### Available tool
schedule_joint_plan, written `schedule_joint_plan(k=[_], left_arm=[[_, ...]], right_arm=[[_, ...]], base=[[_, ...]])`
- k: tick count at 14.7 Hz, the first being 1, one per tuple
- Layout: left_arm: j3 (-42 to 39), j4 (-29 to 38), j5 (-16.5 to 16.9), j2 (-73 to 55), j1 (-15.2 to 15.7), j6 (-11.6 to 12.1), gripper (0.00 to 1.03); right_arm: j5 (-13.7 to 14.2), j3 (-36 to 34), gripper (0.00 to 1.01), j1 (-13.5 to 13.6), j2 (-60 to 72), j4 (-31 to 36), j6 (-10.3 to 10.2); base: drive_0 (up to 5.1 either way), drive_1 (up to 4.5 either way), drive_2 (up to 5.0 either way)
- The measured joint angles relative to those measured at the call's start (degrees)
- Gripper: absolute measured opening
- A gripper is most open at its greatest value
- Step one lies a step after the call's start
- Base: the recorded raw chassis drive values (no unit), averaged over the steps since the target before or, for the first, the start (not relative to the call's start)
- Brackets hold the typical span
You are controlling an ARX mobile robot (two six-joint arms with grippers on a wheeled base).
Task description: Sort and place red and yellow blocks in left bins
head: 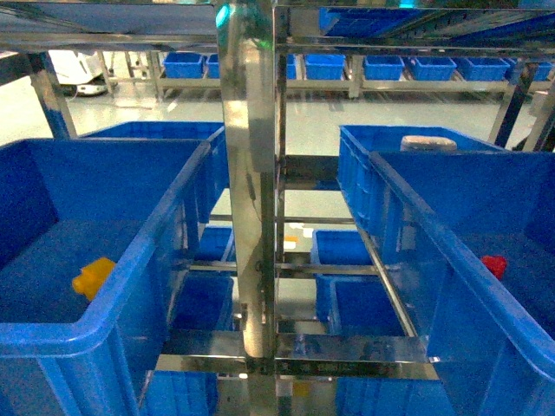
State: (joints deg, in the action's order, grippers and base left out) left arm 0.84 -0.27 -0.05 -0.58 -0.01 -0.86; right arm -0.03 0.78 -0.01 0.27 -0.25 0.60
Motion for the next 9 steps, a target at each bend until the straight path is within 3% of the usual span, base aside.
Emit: schedule_joint_plan(k=[9], left_arm=[[0.0, 0.0, 0.0, 0.0, 0.0, 0.0, 0.98]], right_arm=[[0.0, 0.0, 0.98, 0.0, 0.0, 0.0, 0.0]], base=[[0.0, 0.00, 0.0]])
